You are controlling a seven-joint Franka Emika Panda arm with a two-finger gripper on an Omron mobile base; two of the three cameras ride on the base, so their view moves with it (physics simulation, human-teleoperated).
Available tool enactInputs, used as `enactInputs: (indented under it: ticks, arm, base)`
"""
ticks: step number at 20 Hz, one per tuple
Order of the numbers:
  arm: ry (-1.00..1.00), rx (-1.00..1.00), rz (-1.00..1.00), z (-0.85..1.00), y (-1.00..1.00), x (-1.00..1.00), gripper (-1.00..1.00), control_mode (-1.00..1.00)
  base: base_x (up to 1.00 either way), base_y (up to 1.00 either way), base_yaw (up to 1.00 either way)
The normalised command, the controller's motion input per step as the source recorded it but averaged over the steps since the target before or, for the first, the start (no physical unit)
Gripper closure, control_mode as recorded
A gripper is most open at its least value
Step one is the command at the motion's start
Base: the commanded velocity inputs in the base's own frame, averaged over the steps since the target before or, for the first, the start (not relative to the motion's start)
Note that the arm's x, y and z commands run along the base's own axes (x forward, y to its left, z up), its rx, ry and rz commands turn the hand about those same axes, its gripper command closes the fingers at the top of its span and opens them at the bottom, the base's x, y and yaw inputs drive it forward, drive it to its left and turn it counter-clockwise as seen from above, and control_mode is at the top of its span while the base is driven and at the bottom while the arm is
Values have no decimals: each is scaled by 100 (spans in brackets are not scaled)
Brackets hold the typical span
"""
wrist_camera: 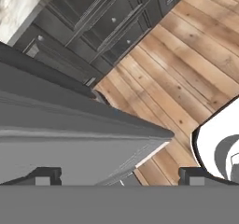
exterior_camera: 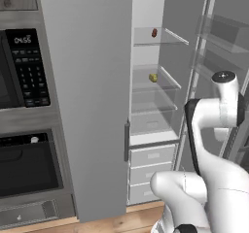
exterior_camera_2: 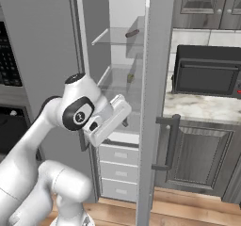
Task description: Retrieve the sausage and cheese from the fridge and place them on the cutting board on the counter.
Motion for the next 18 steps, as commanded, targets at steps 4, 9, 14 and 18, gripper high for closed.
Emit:
enactInputs:
  ticks: [4,9,14,18]
  arm:
    - [11,0,16,19,90,0,-100,-100]
    - [24,-4,46,18,33,0,-100,-100]
    - [22,-9,64,1,15,0,-100,-100]
    - [21,-7,71,0,31,0,-100,-100]
  base:
    - [0,0,0]
    - [0,0,0]
    - [0,0,0]
    - [0,0,0]
